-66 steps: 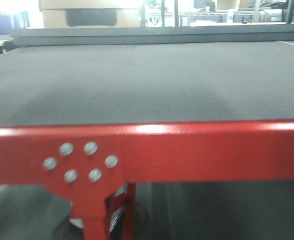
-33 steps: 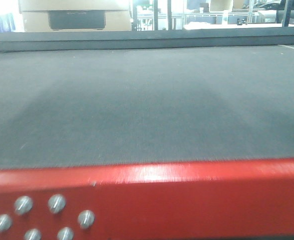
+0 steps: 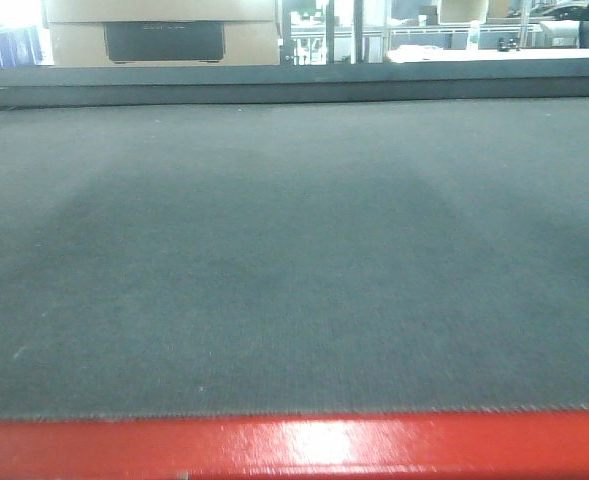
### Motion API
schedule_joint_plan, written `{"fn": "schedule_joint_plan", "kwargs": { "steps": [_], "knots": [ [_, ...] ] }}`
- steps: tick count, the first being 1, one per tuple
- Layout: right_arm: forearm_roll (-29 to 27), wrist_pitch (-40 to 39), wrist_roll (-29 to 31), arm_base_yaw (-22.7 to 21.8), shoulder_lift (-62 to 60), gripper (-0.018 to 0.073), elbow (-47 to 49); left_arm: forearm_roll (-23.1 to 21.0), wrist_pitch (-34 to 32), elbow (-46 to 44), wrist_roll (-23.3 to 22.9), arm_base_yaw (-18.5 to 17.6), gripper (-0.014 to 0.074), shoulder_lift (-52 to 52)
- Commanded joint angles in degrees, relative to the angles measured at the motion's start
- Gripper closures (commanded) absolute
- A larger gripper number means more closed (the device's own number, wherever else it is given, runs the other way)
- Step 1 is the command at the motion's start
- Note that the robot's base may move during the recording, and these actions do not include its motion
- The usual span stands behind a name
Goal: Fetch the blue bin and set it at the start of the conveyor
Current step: 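Approach the conveyor and bring the bin over the grey belt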
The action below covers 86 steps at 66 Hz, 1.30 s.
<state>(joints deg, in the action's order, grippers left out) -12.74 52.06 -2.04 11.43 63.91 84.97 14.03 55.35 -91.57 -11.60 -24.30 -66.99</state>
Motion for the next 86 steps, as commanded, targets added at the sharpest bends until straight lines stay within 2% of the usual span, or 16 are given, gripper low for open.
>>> {"fn": "schedule_joint_plan", "kwargs": {
  "steps": [1,86],
  "knots": [
    [6.5,-1.1,1.5,-0.9,-1.1,0.0711,0.3,9.3,0.5,-0.3,0.9,1.1,0.0707,1.0],
    [6.5,-2.5,1.5,-0.9,-1.1,0.0711,0.3,9.3,0.4,-0.3,0.9,1.1,0.0707,1.0]
  ]
}}
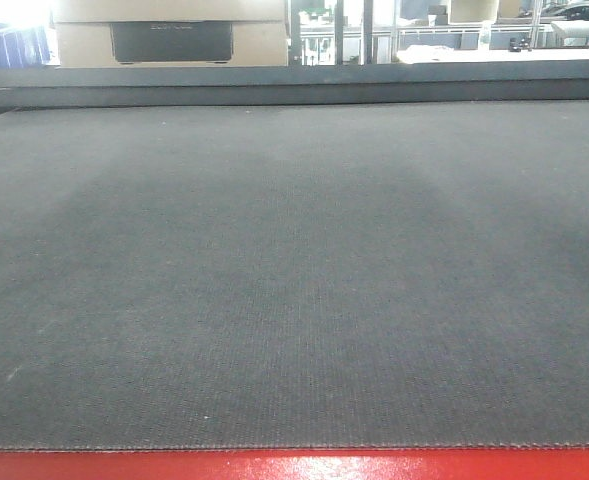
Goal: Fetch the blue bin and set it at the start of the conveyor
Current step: 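Approach the conveyor and bring the bin over the grey belt, then lower the bin onto the belt and open both grippers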
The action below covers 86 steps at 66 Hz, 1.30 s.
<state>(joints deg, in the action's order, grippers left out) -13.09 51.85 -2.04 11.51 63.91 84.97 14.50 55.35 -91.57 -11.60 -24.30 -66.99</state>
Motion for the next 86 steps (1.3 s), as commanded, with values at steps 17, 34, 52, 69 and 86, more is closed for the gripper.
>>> {"fn": "schedule_joint_plan", "kwargs": {
  "steps": [17,34,52,69,86],
  "knots": [
    [6.8,5.2,1.5,-1.0,-1.1,0.0711,-1.7,-1.9,3.5,2.5,0.6,1.1,0.0707,1.0],
    [6.8,-3.3,1.5,-1.0,-0.8,0.0711,-15.0,-3.1,-9.2,20.8,-2.7,1.1,0.0707,1.0],
    [6.8,-16.6,1.5,-1.0,6.6,0.0711,-25.2,-8.1,-23.6,36.3,-3.6,3.5,0.0707,-3.4],
    [6.8,-19.4,1.5,-1.0,14.8,0.0711,-25.5,-7.7,-28.5,37.5,-3.6,5.3,0.0707,-10.1],
    [6.8,-19.8,1.5,-1.0,17.0,0.054,-25.5,-7.7,-28.6,37.5,-3.6,5.3,0.0547,-13.0]
  ]
}}
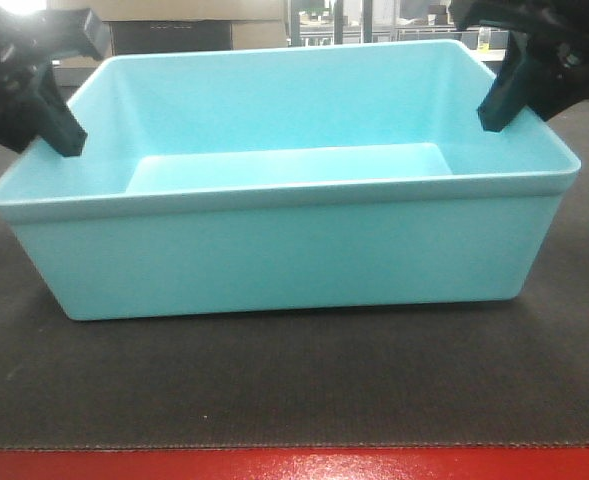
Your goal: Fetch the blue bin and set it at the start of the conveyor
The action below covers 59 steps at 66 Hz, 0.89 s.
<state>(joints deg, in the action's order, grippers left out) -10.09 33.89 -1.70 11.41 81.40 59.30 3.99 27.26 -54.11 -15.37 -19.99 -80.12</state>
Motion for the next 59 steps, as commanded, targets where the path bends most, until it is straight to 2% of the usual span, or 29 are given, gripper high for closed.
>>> {"fn": "schedule_joint_plan", "kwargs": {
  "steps": [1,6,7,13,14,15,27,33,41,48,54,57,59],
  "knots": [
    [3.8,-1.8,1.1,-0.9,-0.5,0.0505,0.1,2.8,-0.5,0.1,0.2,1.0,0.0515,0.1],
    [3.8,-1.4,1.1,-0.9,-0.6,0.0304,0.1,2.8,-0.4,0.0,0.2,1.0,0.0325,0.6],
    [3.8,-1.2,1.1,-0.9,-0.6,0.026,0.1,2.8,-0.1,-0.1,0.2,1.0,0.026,0.6],
    [3.8,0.2,1.1,-0.9,-0.7,0.0009,0.9,2.8,1.9,-1.6,0.2,1.0,0.0005,1.4],
    [3.8,0.5,1.1,-0.9,-0.8,-0.0024,1.2,2.9,2.3,-1.9,0.2,1.0,-0.003,1.6],
    [3.8,1.0,1.1,-0.9,-0.9,-0.0017,1.5,2.9,2.7,-2.2,0.2,1.0,-0.003,1.7],
    [4.7,5.3,1.1,-1.0,-4.2,0.0027,5.6,4.7,8.9,-6.7,0.2,1.0,0.0127,6.3],
    [6.5,5.3,1.1,-1.0,-7.9,0.0089,5.8,6.5,10.7,-7.1,0.2,1.0,0.0207,10.1],
    [10.1,8.7,1.1,-1.4,-12.5,0.0267,5.8,10.2,13.8,-6.9,0.2,1.0,0.0343,14.9],
    [11.8,9.4,1.1,-3.0,-16.4,0.0484,4.2,13.5,14.0,-4.8,0.2,1.0,0.0501,19.1],
    [11.8,8.5,1.1,-5.7,-19.5,0.0662,1.4,14.4,13.3,-1.7,0.2,1.0,0.0648,22.2],
    [11.8,7.6,1.1,-7.3,-20.7,0.0727,-0.4,14.4,12.6,0.2,0.2,1.3,0.0711,23.5],
    [11.8,7.0,1.1,-8.3,-21.4,0.0724,-2.1,14.0,11.9,1.7,0.2,1.7,0.0707,24.3]
  ]
}}
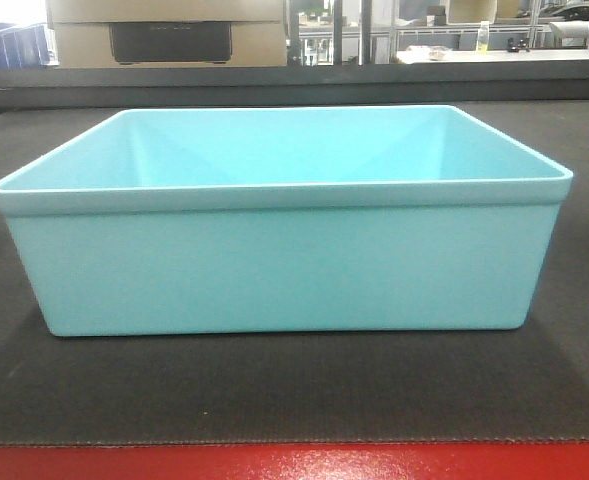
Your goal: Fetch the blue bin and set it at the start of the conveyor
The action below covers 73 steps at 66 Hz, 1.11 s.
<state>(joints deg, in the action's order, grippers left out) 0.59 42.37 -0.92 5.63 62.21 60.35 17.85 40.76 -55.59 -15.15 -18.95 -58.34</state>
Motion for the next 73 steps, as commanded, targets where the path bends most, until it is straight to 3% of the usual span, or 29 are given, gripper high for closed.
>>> {"fn": "schedule_joint_plan", "kwargs": {
  "steps": [1,15,20,39,62,73],
  "knots": [
    [1.2,-1.8,0.3,-2.7,-2.6,0.0722,-3.5,0.0,-1.9,4.3,0.0,1.0,0.0707,3.0],
    [0.4,-7.2,0.3,-5.6,-8.0,0.0721,-17.4,-7.4,-8.7,14.9,0.0,8.4,0.0707,10.0],
    [-0.1,-9.5,0.3,-5.6,-10.7,0.0721,-21.9,-7.8,-10.2,18.1,0.0,9.8,0.0707,12.8],
    [-0.6,-13.7,0.3,-5.6,-26.7,0.0721,-32.4,-7.5,-11.8,26.8,0.1,10.0,0.0707,27.7],
    [-0.6,-19.2,0.3,-5.6,-49.5,0.0721,-32.5,-0.8,-12.1,27.5,0.1,10.0,0.0707,48.5],
    [-0.6,-20.1,0.3,-5.6,-54.4,0.0721,-32.5,-0.6,-12.2,27.5,0.1,10.0,0.0707,53.2]
  ]
}}
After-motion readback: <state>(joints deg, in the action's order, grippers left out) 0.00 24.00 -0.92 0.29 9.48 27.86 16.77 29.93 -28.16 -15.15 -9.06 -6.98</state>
